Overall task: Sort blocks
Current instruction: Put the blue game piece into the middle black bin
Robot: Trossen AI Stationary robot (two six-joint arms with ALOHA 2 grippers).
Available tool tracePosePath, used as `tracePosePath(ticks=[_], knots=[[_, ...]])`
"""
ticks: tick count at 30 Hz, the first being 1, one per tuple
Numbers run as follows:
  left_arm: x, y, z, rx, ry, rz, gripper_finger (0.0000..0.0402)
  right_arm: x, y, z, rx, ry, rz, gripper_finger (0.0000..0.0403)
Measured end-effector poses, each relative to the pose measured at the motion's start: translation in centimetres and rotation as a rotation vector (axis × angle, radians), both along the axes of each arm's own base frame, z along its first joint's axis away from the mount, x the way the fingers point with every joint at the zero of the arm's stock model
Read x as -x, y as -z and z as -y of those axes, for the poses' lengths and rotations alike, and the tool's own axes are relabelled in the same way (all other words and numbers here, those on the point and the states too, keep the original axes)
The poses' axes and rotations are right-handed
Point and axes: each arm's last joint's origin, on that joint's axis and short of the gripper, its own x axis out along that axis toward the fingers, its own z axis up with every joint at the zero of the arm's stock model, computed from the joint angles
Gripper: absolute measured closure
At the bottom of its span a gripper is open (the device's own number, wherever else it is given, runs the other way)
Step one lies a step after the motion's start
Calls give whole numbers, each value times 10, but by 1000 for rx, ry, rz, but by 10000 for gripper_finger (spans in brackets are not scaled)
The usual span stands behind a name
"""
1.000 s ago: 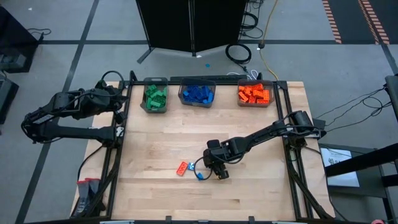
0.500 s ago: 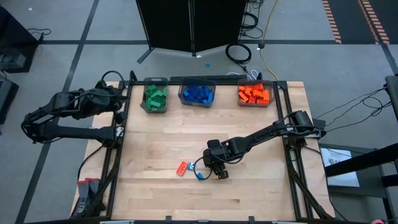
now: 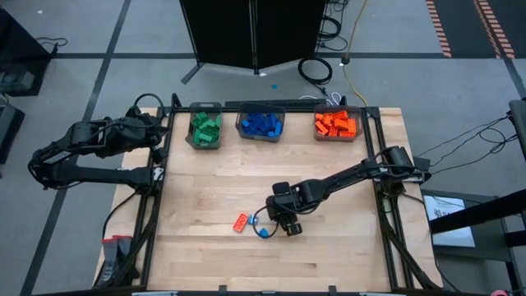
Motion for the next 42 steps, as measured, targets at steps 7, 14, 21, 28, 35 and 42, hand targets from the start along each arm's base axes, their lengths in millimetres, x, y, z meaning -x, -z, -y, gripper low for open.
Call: tracePosePath(ticks=[7, 14, 21, 28, 35, 42], knots=[[0, 0, 0, -4, 5, -4, 401, -4, -9, 2, 10, -12, -3, 273], [0, 0, 0, -13, 16, -14, 402, -11, -23, 11, 18, -7, 3, 273], [0, 0, 0, -14, 17, -16, 402, -21, -42, 28, 31, 1, 30, 273], [0, 0, 0, -14, 17, -16, 402, -30, -59, 52, 54, 8, 59, 273], [0, 0, 0, -17, 21, -19, 401, -36, -74, 82, 87, 14, 94, 273], [0, 0, 0, -16, 20, -19, 402, -39, -86, 112, 120, 30, 123, 273]])
